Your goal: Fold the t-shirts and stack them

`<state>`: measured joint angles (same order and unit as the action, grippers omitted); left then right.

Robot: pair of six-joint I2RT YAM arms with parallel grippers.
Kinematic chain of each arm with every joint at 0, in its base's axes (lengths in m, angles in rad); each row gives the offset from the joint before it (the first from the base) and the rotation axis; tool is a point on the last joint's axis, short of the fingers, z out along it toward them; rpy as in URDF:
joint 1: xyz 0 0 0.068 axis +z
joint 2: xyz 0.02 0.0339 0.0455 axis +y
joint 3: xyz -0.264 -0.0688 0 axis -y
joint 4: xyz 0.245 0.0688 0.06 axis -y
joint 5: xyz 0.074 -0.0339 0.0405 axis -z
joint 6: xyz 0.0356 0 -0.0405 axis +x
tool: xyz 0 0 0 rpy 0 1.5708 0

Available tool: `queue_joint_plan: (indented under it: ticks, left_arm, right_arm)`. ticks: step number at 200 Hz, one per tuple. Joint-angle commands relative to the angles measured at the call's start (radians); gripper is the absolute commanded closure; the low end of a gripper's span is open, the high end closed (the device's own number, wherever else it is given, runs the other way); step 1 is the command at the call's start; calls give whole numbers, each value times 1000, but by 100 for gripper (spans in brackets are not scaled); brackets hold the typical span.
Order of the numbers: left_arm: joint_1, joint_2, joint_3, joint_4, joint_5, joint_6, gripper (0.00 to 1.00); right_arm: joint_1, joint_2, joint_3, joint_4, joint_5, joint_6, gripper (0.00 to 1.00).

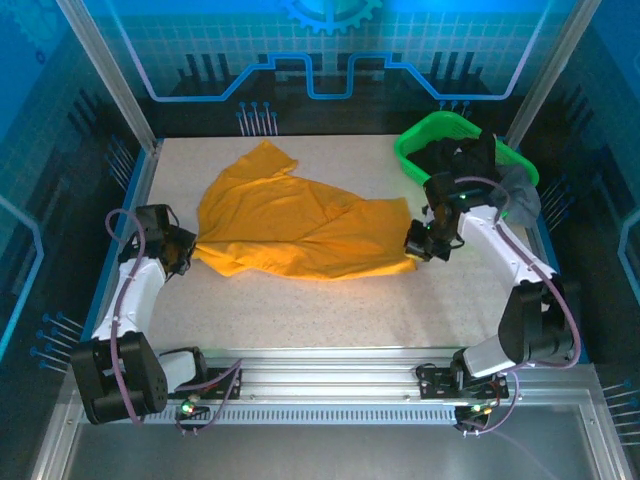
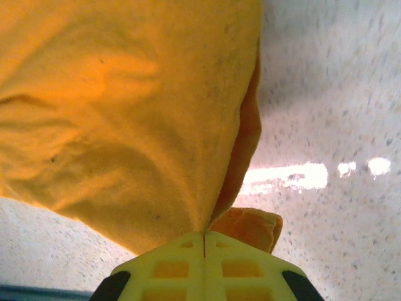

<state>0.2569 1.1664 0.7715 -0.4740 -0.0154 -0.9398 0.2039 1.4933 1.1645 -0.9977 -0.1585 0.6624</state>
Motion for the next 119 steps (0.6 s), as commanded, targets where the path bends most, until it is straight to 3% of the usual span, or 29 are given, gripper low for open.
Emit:
queue_joint_plan:
  ticks: [1,45,65,93,119]
  left_arm:
    - [-4,14,-1,8,-18,21,100]
    - [-4,48,-12,26,-10,29,100]
    - [-4,62,-7,27,-12,39,100]
    - [-4,59,-2,18,-14,48,100]
    - [-4,53,-1,14,-7,44,100]
  right_arm:
    - [-24,85,-48,-4,-56,48,100]
    - [-114,418,179,39,-13,5,100]
    - [-115,511,277,12,-1,0,92]
    - [-116,502,272,6,62,11,70]
    - [-118,375,156,67,135,33,59]
